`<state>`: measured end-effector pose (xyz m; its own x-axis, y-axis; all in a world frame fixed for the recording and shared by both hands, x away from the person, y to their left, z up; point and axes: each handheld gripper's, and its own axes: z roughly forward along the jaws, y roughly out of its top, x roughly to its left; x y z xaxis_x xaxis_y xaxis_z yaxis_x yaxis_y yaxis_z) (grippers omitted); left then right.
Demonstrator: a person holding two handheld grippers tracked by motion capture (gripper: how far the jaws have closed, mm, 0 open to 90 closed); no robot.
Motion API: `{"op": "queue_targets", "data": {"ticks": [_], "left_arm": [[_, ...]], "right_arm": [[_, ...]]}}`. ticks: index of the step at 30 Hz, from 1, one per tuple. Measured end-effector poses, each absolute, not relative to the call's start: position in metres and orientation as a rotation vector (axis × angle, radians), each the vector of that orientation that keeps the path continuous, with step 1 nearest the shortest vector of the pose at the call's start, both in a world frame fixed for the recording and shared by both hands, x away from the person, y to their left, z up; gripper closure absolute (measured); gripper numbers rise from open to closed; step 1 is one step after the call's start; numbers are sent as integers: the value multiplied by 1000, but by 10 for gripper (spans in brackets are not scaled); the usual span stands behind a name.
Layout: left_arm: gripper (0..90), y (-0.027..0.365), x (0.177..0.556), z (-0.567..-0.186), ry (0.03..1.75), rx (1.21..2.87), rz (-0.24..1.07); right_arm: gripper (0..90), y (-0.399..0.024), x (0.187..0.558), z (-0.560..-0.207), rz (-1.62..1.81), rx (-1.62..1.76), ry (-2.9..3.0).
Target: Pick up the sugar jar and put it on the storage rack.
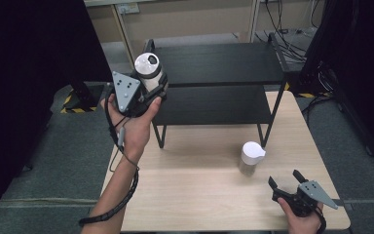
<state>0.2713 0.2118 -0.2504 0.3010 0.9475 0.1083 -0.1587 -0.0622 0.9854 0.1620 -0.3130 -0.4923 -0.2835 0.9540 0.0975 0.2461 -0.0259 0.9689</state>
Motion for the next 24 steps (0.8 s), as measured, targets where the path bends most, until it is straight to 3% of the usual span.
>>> {"op": "queue_targets", "data": {"ticks": [24], "left_arm": [[301,206,326,-233,909,1347,1106]], "right_arm": [[60,-313,161,-493,1356,1278,1582]]}}
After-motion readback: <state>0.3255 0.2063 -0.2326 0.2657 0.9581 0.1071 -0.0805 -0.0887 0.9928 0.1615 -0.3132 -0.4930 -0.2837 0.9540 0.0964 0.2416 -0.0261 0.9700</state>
